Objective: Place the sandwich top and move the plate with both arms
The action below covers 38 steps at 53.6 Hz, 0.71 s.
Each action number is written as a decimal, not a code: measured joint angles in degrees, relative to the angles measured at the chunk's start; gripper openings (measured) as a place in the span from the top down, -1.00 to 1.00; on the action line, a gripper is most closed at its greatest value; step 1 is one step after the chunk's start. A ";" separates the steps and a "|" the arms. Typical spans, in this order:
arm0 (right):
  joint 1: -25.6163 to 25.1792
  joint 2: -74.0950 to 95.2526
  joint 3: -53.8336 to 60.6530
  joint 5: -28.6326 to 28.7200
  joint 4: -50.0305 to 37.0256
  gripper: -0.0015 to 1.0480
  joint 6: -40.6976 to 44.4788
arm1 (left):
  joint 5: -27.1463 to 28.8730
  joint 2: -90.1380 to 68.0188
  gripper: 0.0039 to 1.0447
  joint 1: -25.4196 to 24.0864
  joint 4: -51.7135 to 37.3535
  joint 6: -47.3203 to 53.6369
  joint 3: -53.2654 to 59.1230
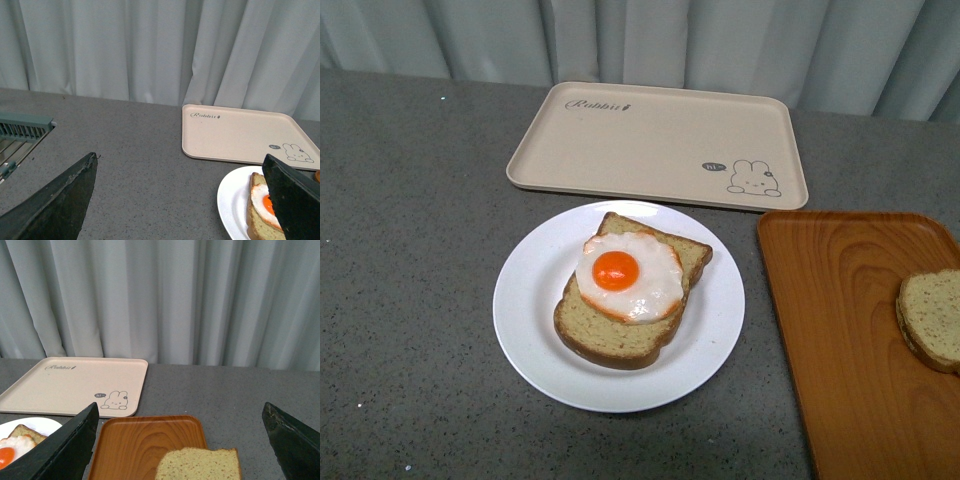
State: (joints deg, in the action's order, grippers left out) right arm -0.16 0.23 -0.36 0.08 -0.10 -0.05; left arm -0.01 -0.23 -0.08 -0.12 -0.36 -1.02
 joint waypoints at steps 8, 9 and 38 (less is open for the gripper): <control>0.00 0.00 0.00 0.00 0.00 -0.83 0.00 | 0.00 0.00 -0.88 0.00 0.00 0.00 0.00; 0.00 0.00 0.00 0.00 0.02 -0.83 0.00 | 0.00 0.00 -0.88 0.00 0.00 0.00 0.00; 0.00 0.00 0.00 0.00 0.00 -0.83 0.00 | 0.00 0.00 -0.88 0.00 0.00 0.00 0.00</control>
State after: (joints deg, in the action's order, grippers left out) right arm -0.16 0.23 -0.36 0.08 -0.10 -0.05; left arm -0.01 -0.23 -0.08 -0.12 -0.36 -1.02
